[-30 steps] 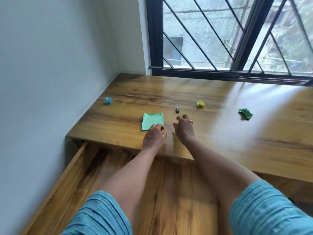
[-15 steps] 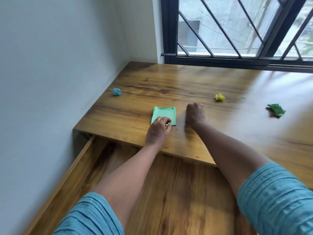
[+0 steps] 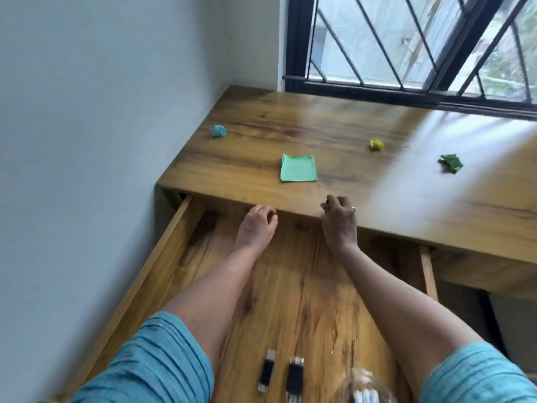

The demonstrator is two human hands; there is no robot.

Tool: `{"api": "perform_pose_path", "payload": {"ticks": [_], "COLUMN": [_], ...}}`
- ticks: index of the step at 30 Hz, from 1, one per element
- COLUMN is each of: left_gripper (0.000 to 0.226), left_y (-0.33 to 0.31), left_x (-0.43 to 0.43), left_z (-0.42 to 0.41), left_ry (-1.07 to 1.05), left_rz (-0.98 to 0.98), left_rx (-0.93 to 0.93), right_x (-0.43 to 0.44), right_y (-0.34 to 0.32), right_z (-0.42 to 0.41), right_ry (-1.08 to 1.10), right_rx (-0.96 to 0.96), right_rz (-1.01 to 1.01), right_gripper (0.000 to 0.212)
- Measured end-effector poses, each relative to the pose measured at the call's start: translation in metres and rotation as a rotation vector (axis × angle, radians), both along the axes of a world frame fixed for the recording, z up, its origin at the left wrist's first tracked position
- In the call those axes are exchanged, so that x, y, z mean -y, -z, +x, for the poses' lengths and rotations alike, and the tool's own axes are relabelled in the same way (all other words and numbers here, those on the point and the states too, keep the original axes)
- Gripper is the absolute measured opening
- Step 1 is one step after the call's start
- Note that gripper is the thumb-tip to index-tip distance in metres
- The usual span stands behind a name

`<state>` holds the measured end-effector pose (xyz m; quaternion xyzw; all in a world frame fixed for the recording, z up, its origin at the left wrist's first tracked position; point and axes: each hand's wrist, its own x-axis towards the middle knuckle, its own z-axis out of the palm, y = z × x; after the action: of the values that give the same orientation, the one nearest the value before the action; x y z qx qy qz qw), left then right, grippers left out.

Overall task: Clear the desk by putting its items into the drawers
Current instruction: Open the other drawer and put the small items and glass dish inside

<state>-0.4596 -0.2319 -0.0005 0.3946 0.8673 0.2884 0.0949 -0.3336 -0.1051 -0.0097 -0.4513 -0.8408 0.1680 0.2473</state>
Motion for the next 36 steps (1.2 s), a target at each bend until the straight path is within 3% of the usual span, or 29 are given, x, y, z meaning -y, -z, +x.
{"api": "perform_pose_path", "payload": {"ticks": [5,15,18,22,28,36], "left_gripper": [0.024,0.027,0.025,0.026,0.026,0.026], "left_y": [0.028,0.066,0.07,0.069,0.069,0.075], "left_x": [0.072,0.183,0.193,0.196,0.198,0.204], "left_z": [0.004,0.008,0.01,0.013,0.02,0.018], "left_ry": [0.008,0.014,0.038,0.043,0.047,0.07], "left_rz": [-0.038,-0.247,-0.28,-0.303,-0.299,-0.341], "left_rx": [0.048,0.152,0.153,0.156,0.144,0.133], "right_x": [0.101,0.262,0.275,0.278,0.286,0.289], "right_y": [0.035,0.083,0.089,0.089,0.095,0.094], "right_z": [0.013,0.033,0.041,0.049,0.052,0.052], "right_ry": [-0.163,-0.448,-0.469,-0.495,-0.491,-0.504], "right_rx": [-0.088,0.096,0.186,0.226,0.278,0.366], "right_rz": [0.24,0.082,0.079,0.111,0.138,0.065], "right_gripper": [0.023,0.015,0.027,0.008,0.033,0.028]}}
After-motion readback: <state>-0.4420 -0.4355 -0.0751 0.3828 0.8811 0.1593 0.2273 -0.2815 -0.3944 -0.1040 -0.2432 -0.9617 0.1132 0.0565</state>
